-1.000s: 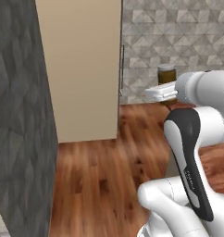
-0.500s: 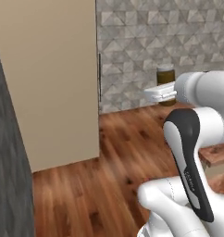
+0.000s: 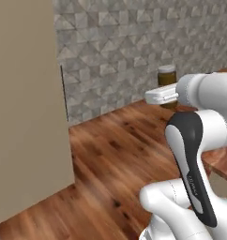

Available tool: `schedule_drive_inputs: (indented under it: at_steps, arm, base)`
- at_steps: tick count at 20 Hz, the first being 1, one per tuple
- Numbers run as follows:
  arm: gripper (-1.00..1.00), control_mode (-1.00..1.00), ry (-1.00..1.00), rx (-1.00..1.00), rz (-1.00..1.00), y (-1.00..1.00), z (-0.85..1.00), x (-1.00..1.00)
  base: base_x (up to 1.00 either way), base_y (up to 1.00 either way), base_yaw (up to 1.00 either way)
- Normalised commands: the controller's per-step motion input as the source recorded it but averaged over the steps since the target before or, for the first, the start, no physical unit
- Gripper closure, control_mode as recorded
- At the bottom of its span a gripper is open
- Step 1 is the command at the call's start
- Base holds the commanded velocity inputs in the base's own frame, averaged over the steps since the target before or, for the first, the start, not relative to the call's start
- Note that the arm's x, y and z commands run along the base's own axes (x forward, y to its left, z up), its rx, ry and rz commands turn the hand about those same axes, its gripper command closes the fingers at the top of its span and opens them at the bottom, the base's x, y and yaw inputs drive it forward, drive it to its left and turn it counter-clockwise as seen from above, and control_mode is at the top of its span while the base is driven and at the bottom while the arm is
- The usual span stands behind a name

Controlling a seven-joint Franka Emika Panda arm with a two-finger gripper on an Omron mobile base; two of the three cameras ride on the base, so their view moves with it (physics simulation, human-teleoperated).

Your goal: Take the cinnamon bottle from the cabinet and place it on the dining table, next to the plate with the cupcake. Then take the chocolate from the dining counter and place it on the cupcake plate.

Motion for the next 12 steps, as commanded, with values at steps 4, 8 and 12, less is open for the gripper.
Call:
schedule_drive_inputs:
  at_steps: [4, 8, 12]
  arm:
    - [1.0, 1.0, 0.0, 0.0, 0.0, 0.0, 0.0, 0.0]
    - [1.0, 1.0, 0.0, 0.0, 0.0, 0.0, 0.0, 0.0]
    - [1.0, 1.0, 0.0, 0.0, 0.0, 0.0, 0.0, 0.0]
  base:
    - [0.81, 0.59, -0.67]
    - [0.82, 0.51, -0.67]
    - [0.8, 0.53, -0.67]
